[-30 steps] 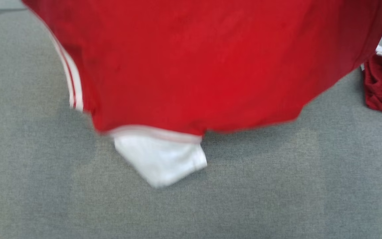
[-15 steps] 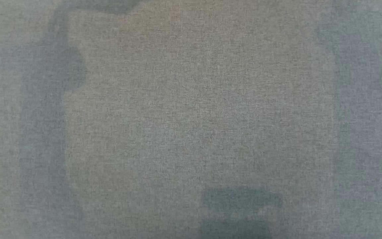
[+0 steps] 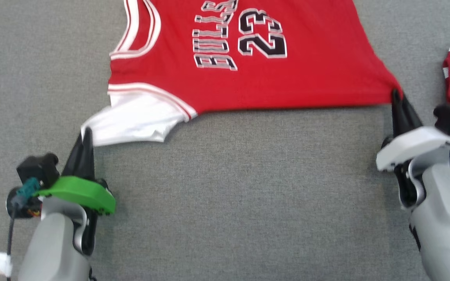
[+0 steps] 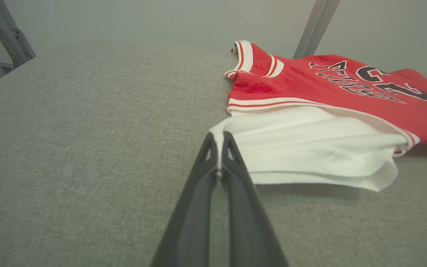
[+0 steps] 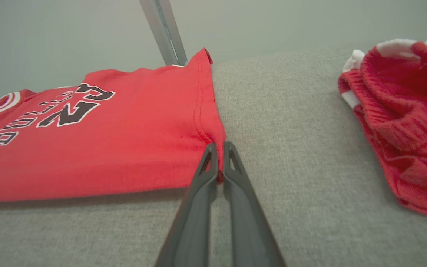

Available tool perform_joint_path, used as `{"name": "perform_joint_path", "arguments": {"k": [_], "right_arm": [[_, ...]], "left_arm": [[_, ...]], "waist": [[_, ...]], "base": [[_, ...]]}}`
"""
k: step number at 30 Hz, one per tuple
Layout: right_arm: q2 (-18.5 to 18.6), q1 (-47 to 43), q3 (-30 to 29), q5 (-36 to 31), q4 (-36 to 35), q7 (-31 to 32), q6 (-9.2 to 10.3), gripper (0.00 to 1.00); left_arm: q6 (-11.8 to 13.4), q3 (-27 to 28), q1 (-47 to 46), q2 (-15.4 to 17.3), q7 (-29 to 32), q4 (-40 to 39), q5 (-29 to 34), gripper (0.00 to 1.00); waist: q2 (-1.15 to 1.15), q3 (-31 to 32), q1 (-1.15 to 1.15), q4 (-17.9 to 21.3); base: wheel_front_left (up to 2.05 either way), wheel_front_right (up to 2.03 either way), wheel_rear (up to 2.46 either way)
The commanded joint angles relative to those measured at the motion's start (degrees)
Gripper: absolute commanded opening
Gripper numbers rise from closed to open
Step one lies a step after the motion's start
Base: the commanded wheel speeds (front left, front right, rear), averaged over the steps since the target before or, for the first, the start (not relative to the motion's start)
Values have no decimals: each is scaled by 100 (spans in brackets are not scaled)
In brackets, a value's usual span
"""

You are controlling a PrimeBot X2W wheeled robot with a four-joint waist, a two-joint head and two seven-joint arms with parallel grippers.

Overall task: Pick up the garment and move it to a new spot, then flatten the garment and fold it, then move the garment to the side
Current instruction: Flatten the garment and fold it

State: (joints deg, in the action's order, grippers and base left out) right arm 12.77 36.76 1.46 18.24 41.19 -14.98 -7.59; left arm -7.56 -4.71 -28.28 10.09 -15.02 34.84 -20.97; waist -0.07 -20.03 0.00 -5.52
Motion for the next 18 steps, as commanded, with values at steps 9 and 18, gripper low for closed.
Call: {"name": "perform_joint_path", "arguments": {"k": [9, 18], "right_arm": [[-505, -2380, -479, 282, -445, -26, 20, 0], [-578, -3421, -407, -44, -733, -26, 20, 0]], "left_arm": [[18, 314, 1966, -213, -17, -219, 131, 0], [17, 482, 3030, -444, -16, -488, 157, 0]], "waist": [[7, 1647, 0, 239], [7, 2219, 0, 363]], "base": [[0, 0, 0], [0, 0, 0]]}}
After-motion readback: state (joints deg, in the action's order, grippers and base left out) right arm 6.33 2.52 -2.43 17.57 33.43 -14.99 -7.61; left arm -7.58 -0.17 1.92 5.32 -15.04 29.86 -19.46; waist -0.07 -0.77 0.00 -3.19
